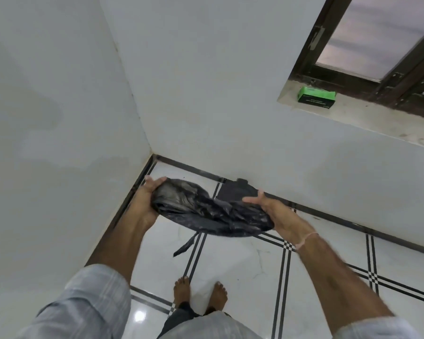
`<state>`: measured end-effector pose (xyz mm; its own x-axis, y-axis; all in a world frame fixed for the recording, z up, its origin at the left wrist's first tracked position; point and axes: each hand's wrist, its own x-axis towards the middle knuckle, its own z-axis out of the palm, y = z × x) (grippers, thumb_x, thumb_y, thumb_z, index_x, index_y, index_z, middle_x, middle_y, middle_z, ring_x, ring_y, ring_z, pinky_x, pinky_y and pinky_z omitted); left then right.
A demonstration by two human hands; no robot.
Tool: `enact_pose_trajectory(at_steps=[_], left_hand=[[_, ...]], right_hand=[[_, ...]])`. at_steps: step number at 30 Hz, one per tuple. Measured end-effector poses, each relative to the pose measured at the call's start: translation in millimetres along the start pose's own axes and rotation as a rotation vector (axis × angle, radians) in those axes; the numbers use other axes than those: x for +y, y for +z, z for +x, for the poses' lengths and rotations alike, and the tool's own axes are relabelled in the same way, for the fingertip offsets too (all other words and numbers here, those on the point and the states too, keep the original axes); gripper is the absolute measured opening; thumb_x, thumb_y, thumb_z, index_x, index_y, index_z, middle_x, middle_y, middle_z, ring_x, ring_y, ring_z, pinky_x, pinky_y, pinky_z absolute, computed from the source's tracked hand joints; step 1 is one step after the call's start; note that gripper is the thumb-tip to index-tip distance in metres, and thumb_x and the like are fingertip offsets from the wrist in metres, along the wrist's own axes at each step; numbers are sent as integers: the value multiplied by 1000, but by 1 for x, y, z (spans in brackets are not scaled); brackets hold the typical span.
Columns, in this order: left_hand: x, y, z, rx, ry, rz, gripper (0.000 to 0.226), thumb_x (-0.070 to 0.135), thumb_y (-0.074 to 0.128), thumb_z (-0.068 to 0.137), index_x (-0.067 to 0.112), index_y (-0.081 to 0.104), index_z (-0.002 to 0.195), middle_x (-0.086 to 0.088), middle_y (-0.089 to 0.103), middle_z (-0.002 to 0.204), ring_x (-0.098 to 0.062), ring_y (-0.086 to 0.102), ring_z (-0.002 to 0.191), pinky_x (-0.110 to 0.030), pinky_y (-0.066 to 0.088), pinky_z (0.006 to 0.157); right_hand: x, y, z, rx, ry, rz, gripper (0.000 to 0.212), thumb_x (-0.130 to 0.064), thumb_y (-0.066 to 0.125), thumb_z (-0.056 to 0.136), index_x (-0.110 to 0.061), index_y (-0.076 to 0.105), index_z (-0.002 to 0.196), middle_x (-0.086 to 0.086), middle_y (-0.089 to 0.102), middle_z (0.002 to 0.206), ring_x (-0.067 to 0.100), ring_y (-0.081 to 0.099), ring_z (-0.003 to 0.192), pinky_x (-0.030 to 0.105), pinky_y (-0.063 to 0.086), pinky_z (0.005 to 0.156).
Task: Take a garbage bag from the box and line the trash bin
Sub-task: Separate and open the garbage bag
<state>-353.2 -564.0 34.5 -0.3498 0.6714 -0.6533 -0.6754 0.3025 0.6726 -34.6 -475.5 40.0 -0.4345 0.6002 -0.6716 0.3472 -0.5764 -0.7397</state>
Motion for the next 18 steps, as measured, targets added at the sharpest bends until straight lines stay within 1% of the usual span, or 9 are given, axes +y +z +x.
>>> enact_pose_trajectory(at_steps=[1, 3, 5, 7, 9, 11, 13, 15, 18], left_hand=[[1, 15, -1, -28, -2, 95, 50, 46, 35, 110, 7, 66, 113, -6, 74, 99, -18, 74, 80, -31, 58, 64], [17, 51, 0, -96, 34, 220, 64, 56, 22, 108, 10, 66, 110, -6, 75, 100, -12, 72, 79, -25, 56, 62], [48, 91, 0, -174, 112, 229, 72, 61, 15, 106, 11, 64, 121, -6, 72, 113, -10, 69, 88, -24, 54, 69], [84, 121, -1, -243, 202, 197, 76, 65, 12, 103, 12, 59, 130, -4, 71, 115, -16, 67, 99, -30, 53, 76], [104, 122, 3, -239, 251, 136, 77, 69, 13, 101, 13, 60, 126, -5, 72, 112, -24, 67, 106, -37, 53, 82], [110, 103, 12, -205, 256, 51, 78, 70, 16, 101, 10, 61, 123, -12, 71, 116, -30, 66, 110, -44, 53, 94], [102, 78, 21, -173, 212, -9, 83, 72, 22, 100, 6, 60, 131, -18, 68, 128, -35, 64, 118, -51, 47, 107], [87, 55, 29, -144, 156, -41, 82, 71, 30, 99, 6, 58, 139, -19, 65, 137, -37, 61, 126, -54, 43, 112], [67, 31, 35, -103, 116, -117, 73, 67, 40, 98, 8, 67, 130, -17, 64, 140, -38, 59, 130, -56, 42, 112]], right_hand=[[-11, 4, 8, 23, -11, 42, 65, -61, 34, 107, -14, 64, 139, -8, 79, 116, 9, 74, 105, 27, 57, 86], [-49, 6, 28, 48, -103, 127, 67, -63, 36, 105, -15, 61, 143, 7, 72, 132, 17, 72, 114, 29, 62, 86], [-97, 1, 42, 73, -270, 99, 50, -49, 49, 107, -15, 65, 140, 13, 69, 137, 25, 68, 125, 34, 60, 98], [-137, -6, 41, 51, -445, -72, 32, -31, 63, 104, -17, 72, 131, 8, 71, 136, 23, 63, 131, 34, 51, 110], [-142, -16, 36, 27, -463, -229, 27, -15, 67, 101, -15, 74, 127, 4, 72, 135, 13, 66, 122, 21, 51, 104], [-122, -29, 37, 107, -462, -276, 25, -5, 66, 100, -7, 75, 123, 11, 75, 126, 14, 68, 111, 14, 55, 92], [-99, -37, 41, 209, -488, -179, 21, -1, 66, 99, -8, 79, 114, 12, 78, 111, 20, 70, 105, 17, 58, 83], [-84, -38, 42, 266, -488, 6, 21, 1, 65, 99, -11, 81, 107, 12, 77, 105, 26, 72, 99, 24, 60, 77], [-64, -38, 43, 307, -447, 113, 20, 1, 65, 99, -10, 79, 109, 16, 74, 107, 27, 71, 96, 27, 63, 75]])
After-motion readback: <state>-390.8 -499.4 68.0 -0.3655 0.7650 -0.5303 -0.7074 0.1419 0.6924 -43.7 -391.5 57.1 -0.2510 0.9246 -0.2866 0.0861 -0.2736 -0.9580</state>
